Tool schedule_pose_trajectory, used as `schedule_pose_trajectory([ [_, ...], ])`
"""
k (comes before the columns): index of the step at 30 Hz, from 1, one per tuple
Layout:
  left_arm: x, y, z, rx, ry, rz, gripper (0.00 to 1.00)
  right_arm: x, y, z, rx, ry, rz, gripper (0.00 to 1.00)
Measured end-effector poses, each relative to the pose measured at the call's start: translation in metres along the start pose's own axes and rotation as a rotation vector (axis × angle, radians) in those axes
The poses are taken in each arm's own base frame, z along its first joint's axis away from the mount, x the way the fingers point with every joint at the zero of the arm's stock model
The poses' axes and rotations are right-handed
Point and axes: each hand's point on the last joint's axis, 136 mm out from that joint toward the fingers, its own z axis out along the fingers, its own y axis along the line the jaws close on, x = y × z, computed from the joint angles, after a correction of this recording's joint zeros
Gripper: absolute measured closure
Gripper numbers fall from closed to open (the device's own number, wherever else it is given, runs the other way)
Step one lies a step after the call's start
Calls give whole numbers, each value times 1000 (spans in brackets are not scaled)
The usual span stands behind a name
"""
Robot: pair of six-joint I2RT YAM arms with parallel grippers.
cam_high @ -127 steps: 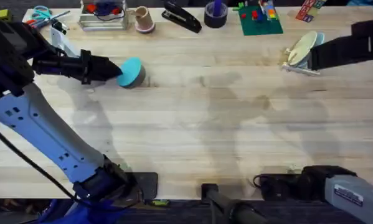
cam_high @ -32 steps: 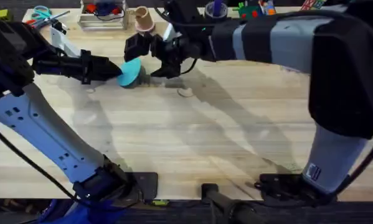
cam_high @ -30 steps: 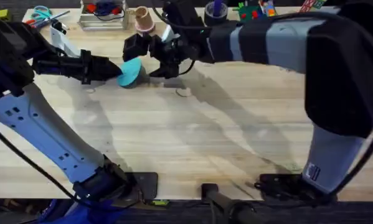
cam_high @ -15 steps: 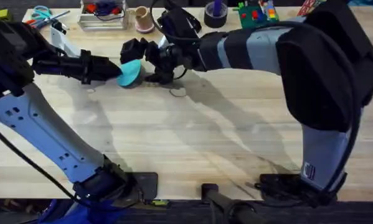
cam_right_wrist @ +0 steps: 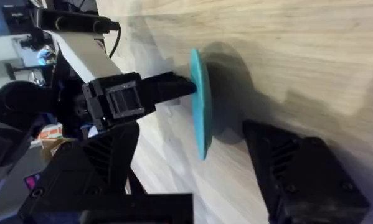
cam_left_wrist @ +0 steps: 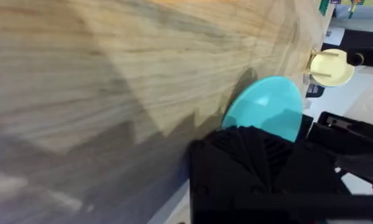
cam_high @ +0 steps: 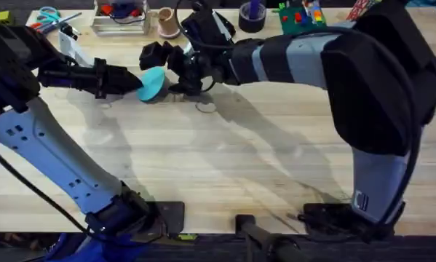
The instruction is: Pick up the plates from the table one by one and place each into a slot on the dish rack.
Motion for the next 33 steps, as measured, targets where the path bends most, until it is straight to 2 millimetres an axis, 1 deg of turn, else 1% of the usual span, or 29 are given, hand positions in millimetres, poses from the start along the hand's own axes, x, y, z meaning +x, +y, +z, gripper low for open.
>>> schedule_pose_trajectory([
  [5,0,0,0,0,0,-1,961,5,2,2,1,5,-4,14],
  [6,0,0,0,0,0,0,961,5,2,3,3,3,-4,24],
  [8,0,0,0,0,0,0,962,6,1,3,4,0,-4,84],
  [12,0,0,0,0,0,0,961,5,1,3,7,-6,-2,392],
  [15,0,0,0,1,0,0,961,4,0,3,11,-9,-1,693],
  [16,0,0,0,2,-2,1,962,4,-1,3,14,-12,1,817],
  [17,-1,0,0,2,-4,3,962,3,-1,3,19,-14,8,903],
  [18,-1,0,0,3,-5,3,960,3,-2,3,23,-18,10,949],
  [19,-1,0,0,2,-5,3,961,2,-4,3,29,-20,12,964],
  [24,-1,0,0,2,-5,3,962,1,-8,4,36,-24,17,970],
  [30,-2,0,-1,-2,-3,6,961,1,-8,4,35,-21,9,973],
  [33,-2,-1,-2,-6,6,6,961,4,-4,4,18,-3,-3,973],
])
